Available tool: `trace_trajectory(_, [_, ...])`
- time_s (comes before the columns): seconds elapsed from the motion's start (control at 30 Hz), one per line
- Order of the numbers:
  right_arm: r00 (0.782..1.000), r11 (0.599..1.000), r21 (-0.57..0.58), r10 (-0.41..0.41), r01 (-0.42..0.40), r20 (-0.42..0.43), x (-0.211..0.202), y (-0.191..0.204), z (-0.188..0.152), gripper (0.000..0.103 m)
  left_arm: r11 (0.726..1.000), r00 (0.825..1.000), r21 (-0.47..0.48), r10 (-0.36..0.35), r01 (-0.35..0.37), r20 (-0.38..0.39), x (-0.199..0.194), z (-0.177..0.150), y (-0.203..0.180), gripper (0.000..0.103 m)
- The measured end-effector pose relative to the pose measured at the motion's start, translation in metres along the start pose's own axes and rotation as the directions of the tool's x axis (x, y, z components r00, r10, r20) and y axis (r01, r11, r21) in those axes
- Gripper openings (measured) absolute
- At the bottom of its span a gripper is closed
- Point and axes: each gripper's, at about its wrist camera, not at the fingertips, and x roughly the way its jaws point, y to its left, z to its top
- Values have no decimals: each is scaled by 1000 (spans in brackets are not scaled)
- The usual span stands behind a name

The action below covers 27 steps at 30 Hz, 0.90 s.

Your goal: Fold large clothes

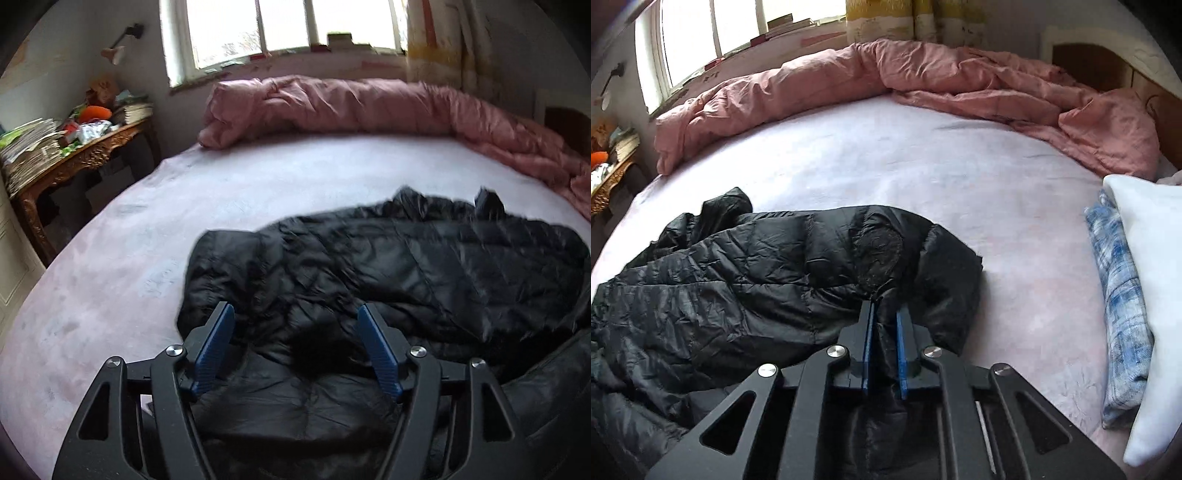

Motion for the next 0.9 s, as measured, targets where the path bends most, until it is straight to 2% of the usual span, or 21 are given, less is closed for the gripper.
trace_trajectory(0.03, [1000,1000,-3,1,-1,-10,-2,0,0,22,1000,1000,8,4,-4,-16,3,-1,-1,68])
trace_trajectory(0.07, [1000,1000,-14,9,-9,-19,-9,0,2,31,1000,999,12,9,-9,-32,8,-1,-2,68])
trace_trajectory(0.1, [1000,999,-24,20,-21,-20,-14,1,2,44,1000,998,6,24,-23,-54,15,-1,-1,68])
trace_trajectory(0.17, [999,997,-53,48,-48,1,-34,6,2,63,996,990,-30,75,-79,-117,32,-3,5,67])
trace_trajectory(0.2, [998,995,-86,57,-55,21,-46,11,1,67,996,989,-44,65,-71,-133,36,-4,7,66])
trace_trajectory(0.3, [998,978,-200,59,-64,-32,-60,32,-5,67,995,988,-63,69,-78,-139,38,-4,12,63])
trace_trajectory(0.4, [991,950,-296,61,-95,-123,-54,49,-17,67,994,987,-49,92,-99,-135,37,-6,9,63])
trace_trajectory(0.57, [977,952,-307,-50,-16,-207,-5,54,-31,67,995,990,-47,87,-92,-116,33,-7,9,63])
trace_trajectory(0.67, [981,958,-285,-64,10,-181,9,55,-32,67,996,993,-61,56,-63,-107,30,-8,10,63])
trace_trajectory(0.77, [985,964,-265,-63,19,-159,5,53,-29,67,997,995,-81,10,-18,-99,29,-8,14,63])
trace_trajectory(0.9, [994,978,-208,-46,25,-95,-19,47,-20,68,996,1000,-89,-26,26,-10,9,-4,17,63])
